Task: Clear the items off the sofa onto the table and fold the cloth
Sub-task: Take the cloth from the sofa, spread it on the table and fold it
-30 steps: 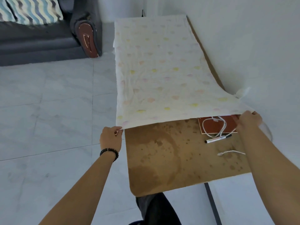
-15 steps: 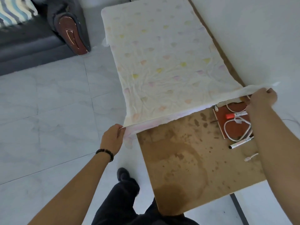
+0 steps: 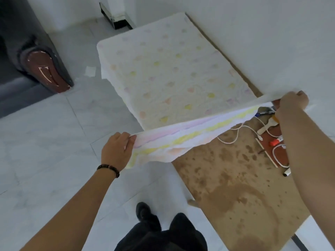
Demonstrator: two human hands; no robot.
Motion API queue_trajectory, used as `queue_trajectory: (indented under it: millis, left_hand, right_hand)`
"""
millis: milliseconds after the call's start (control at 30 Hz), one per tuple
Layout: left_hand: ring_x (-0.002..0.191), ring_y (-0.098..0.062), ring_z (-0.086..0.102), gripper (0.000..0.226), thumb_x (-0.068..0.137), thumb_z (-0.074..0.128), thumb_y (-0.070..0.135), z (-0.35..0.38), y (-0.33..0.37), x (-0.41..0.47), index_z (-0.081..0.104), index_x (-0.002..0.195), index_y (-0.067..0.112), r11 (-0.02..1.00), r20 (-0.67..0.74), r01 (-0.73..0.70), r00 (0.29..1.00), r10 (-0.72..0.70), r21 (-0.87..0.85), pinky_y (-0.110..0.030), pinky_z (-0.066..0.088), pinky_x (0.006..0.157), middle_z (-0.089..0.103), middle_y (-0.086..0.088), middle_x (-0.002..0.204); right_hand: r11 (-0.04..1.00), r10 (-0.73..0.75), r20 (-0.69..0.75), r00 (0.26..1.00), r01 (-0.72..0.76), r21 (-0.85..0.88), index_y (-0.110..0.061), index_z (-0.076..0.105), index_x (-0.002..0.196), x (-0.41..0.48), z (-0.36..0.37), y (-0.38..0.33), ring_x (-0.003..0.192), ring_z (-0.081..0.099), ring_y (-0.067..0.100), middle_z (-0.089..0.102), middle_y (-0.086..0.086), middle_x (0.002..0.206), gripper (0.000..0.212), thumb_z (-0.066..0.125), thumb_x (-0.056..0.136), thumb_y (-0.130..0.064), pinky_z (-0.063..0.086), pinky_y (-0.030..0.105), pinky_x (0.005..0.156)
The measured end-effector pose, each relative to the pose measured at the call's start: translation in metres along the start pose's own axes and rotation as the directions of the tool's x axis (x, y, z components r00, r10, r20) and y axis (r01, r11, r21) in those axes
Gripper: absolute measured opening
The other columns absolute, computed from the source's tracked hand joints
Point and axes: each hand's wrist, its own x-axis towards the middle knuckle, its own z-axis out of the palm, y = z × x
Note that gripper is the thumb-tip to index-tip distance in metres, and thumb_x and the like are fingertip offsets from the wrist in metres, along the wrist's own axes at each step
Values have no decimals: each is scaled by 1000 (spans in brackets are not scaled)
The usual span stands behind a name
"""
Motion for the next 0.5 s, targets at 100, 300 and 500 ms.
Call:
queue_trajectory:
  millis: [100,300,500]
  left_hand:
    - [76,-27,51,31,100,45,38,-11,-15,45,59,91,11,999,7,48,999,-48,26,-33,40,61,52,-5,80]
    - [78,-33,51,39,102,36,41,-7,-42,140,54,90,8,975,68,190,978,-199,117,-38,41,65,48,-10,80]
    - [87,-40,53,44,102,32,43,12,-69,239,54,95,5,919,143,321,923,-358,230,-44,45,75,49,-18,88]
  right_hand:
    - [994,33,82,996,-42,102,1,37,144,-7,34,-22,79,61,15,53,1,90,46,40,99,-4,58,22,68]
    - [932,130,163,978,-176,316,-13,50,141,2,138,-53,90,70,23,64,11,117,43,41,101,0,63,38,73]
    - [917,148,289,946,-241,319,-7,52,138,62,277,-58,82,72,22,64,18,124,45,37,97,6,62,44,76]
